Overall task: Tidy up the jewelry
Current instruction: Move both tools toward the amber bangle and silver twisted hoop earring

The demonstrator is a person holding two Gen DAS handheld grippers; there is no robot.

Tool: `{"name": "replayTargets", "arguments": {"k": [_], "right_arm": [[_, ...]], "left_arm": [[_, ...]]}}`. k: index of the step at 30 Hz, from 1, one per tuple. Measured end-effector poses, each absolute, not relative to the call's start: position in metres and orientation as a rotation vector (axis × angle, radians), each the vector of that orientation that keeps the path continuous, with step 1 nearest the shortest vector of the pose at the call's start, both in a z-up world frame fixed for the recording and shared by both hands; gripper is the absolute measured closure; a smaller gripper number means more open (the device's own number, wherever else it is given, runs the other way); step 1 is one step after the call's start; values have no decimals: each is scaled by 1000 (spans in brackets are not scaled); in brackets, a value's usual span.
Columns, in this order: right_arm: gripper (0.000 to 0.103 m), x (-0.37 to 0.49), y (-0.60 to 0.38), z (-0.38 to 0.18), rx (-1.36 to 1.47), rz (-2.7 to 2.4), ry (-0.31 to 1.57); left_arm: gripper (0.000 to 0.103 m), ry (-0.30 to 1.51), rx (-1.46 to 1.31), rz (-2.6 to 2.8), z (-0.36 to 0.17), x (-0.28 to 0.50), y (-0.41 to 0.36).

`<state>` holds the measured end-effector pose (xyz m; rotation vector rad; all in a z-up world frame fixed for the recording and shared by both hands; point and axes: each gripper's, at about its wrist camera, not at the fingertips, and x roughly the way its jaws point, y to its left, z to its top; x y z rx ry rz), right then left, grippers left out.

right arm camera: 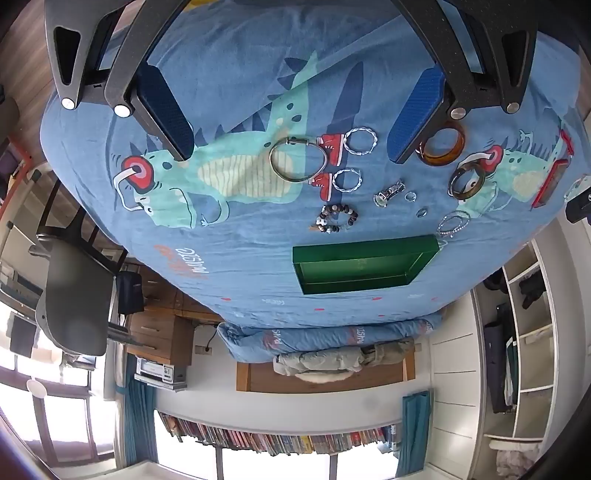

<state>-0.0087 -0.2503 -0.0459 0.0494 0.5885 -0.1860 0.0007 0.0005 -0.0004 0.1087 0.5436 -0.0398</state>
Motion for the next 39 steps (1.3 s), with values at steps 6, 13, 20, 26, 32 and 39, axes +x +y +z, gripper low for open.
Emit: {"name": "replayTargets", "arguments": {"k": [6, 13, 20, 26, 32, 39], "right_arm": [[0, -12, -250, -46, 64, -173, 589], [0, -14, -249, -44, 52, -177, 592], [0, -13, -248, -42, 44, -188, 588], [0, -12, -252, -42, 54, -204, 585], [4, -9, -252, -45, 53, -199, 588], [13, -4, -250, -53, 55, -172, 610]], "left_arm": [[39, 558, 114, -41, -4, -1, 2], [39, 566, 105, -44, -5, 0, 7], [39, 567, 99, -30, -11, 0, 0], [39, 588, 102, -36, -14, 4, 1], [39, 609, 115, -35, -21, 8, 0], [39, 617, 111, -28, -26, 16, 8]]}}
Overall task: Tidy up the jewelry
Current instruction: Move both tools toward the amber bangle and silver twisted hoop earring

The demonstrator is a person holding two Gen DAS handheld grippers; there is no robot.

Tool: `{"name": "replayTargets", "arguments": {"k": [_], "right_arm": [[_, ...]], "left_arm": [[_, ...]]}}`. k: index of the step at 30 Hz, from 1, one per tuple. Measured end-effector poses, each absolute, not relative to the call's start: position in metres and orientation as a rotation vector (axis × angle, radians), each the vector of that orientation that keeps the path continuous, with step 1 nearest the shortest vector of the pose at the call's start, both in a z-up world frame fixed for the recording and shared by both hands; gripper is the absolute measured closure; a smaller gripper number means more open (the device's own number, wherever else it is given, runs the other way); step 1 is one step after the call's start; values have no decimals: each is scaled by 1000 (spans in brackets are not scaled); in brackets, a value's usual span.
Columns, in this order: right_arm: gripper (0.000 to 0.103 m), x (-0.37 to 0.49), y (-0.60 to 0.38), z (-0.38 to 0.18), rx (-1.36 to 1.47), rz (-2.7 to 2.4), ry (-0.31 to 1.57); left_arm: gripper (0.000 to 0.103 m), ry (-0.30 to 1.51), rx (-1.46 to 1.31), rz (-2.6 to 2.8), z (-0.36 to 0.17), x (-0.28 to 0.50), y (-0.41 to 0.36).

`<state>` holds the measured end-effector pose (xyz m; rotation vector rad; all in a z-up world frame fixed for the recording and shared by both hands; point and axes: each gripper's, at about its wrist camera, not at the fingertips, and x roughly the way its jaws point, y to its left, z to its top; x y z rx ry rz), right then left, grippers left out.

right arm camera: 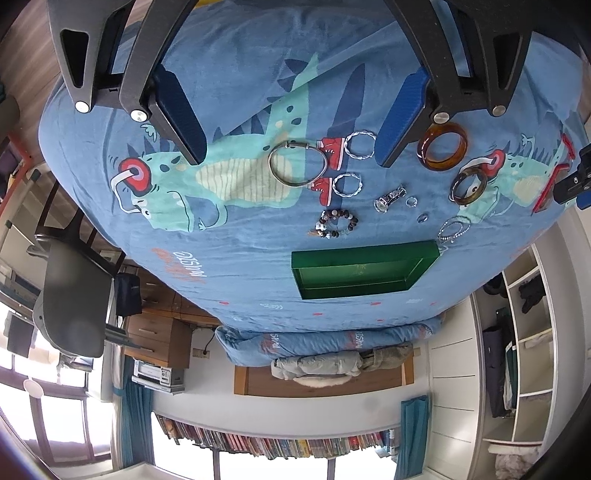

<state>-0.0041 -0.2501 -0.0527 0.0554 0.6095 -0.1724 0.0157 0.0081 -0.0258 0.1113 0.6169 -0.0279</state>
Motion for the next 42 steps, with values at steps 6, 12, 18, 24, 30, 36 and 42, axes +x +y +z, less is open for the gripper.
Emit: {"name": "replayTargets", "arguments": {"k": [6, 12, 18, 24, 30, 36, 42], "right_arm": [[22, 3, -248, -63, 73, -137, 635], [27, 11, -239, -75, 76, -84, 654], [29, 15, -234, -78, 82, -65, 635], [30, 19, -232, -81, 81, -56, 629], [34, 22, -228, -88, 80, -36, 642], [42, 28, -224, -98, 76, -4, 670], [45, 33, -224, -105, 80, 13, 685]], "left_arm": [[39, 628, 85, -36, -31, 22, 13], [39, 655, 84, -39, -41, 31, 11], [39, 662, 97, -23, -46, 37, 7], [39, 667, 100, -21, -49, 39, 5], [39, 685, 97, -35, -54, 42, 1], [39, 724, 75, -59, -62, 49, -1], [39, 760, 60, -71, -72, 57, -3]]}}
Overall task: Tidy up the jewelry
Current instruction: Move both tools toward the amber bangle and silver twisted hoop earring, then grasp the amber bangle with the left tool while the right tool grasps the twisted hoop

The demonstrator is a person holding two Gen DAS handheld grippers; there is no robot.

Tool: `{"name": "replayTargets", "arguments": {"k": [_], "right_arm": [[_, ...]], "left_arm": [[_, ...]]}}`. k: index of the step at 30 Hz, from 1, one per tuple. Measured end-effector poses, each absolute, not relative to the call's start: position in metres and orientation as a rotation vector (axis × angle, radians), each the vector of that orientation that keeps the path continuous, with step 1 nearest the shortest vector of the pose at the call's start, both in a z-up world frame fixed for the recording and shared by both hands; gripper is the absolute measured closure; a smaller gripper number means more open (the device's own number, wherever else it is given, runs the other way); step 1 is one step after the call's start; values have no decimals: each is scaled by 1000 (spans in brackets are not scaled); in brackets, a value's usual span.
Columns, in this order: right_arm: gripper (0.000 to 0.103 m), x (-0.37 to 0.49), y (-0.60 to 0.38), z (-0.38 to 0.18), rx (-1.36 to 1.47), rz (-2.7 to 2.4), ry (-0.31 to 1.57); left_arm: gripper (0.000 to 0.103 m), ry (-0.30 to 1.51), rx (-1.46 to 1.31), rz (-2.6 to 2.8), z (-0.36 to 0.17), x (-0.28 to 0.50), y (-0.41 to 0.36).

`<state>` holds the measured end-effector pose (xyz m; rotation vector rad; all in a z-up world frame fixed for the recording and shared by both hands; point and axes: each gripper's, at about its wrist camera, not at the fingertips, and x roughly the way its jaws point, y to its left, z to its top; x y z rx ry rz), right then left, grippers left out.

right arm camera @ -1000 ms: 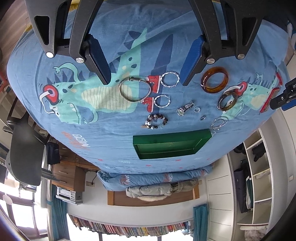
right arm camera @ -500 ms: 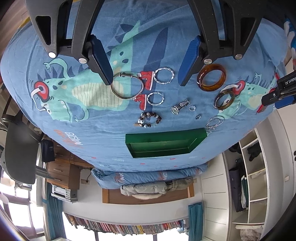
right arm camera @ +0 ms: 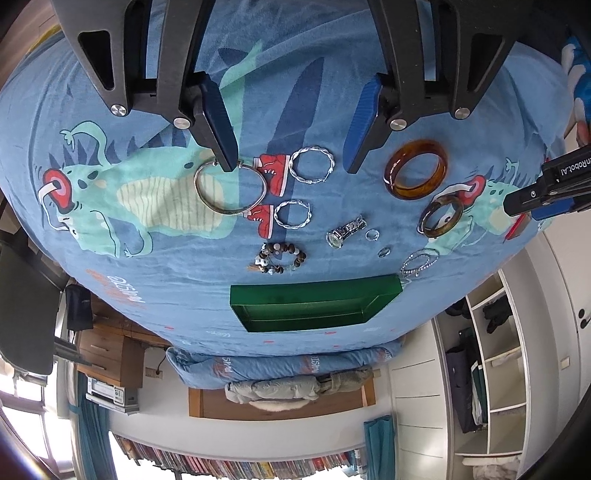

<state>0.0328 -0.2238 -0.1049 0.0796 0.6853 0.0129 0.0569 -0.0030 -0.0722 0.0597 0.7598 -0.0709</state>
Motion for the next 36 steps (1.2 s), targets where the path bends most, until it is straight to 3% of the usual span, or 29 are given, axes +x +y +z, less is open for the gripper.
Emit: {"name": "replayTargets", "arguments": {"k": [12, 26, 36], "right_arm": [[45, 40, -223, -114, 78, 31, 700], [45, 68, -217, -142, 53, 111, 792], [50, 96, -209, -157, 4, 140, 824]], "left_arm": [[39, 782, 37, -81, -81, 64, -4], [39, 962, -100, -194, -128, 98, -11], [46, 1019, -46, -203, -151, 121, -31]]}}
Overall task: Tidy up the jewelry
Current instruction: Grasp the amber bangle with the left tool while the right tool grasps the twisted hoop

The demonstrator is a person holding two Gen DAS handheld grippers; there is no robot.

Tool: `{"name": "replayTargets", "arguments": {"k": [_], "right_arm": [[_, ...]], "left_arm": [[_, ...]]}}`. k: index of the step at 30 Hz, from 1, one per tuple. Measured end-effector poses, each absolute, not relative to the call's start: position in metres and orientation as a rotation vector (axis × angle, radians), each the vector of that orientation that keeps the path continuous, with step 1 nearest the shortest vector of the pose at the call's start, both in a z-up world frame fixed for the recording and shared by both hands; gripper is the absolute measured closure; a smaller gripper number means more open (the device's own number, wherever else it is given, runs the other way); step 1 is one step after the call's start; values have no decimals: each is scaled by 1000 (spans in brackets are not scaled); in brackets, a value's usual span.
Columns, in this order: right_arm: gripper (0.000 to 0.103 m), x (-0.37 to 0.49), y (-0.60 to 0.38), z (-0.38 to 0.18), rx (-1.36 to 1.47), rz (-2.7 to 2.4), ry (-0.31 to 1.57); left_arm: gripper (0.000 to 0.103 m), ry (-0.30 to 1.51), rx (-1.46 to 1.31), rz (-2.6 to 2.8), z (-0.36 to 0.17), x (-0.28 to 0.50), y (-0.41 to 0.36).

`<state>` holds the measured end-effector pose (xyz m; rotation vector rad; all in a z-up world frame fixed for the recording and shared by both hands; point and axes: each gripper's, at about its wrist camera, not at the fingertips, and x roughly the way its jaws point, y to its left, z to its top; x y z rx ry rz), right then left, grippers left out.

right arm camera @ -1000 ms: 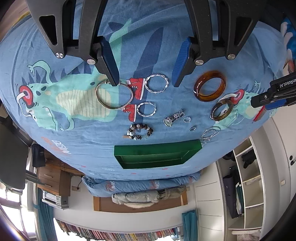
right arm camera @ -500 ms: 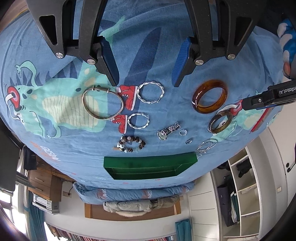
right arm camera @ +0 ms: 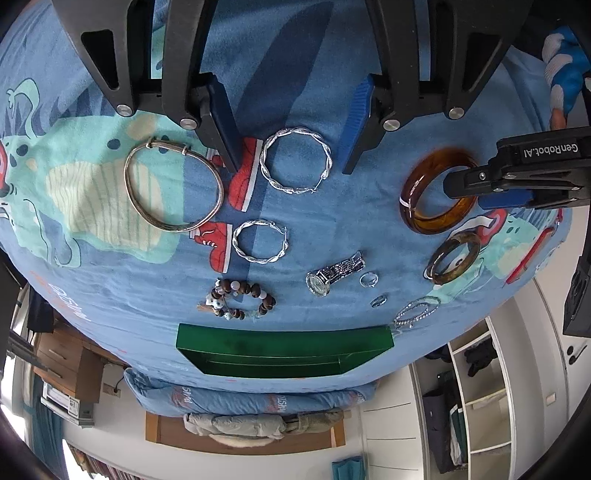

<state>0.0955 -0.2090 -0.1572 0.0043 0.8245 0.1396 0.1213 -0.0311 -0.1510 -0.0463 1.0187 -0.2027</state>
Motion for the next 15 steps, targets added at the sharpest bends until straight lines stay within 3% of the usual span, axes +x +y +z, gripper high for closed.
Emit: {"name": "replayTargets", "arguments": {"k": [5, 7, 10, 15], "right_arm": [[60, 99, -204, -161, -30, 144, 818], [62, 100, -204, -160, -28, 147, 817], [63, 99, -204, -159, -30, 149, 815], [63, 98, -206, -155, -16, 146, 811]], "left_arm": [[62, 1011, -8, -200, -152, 124, -37], [76, 1003, 3, -204, -151, 124, -40], [90, 994, 23, -206, -151, 125, -46], [93, 988, 32, -205, -148, 125, -49]]}}
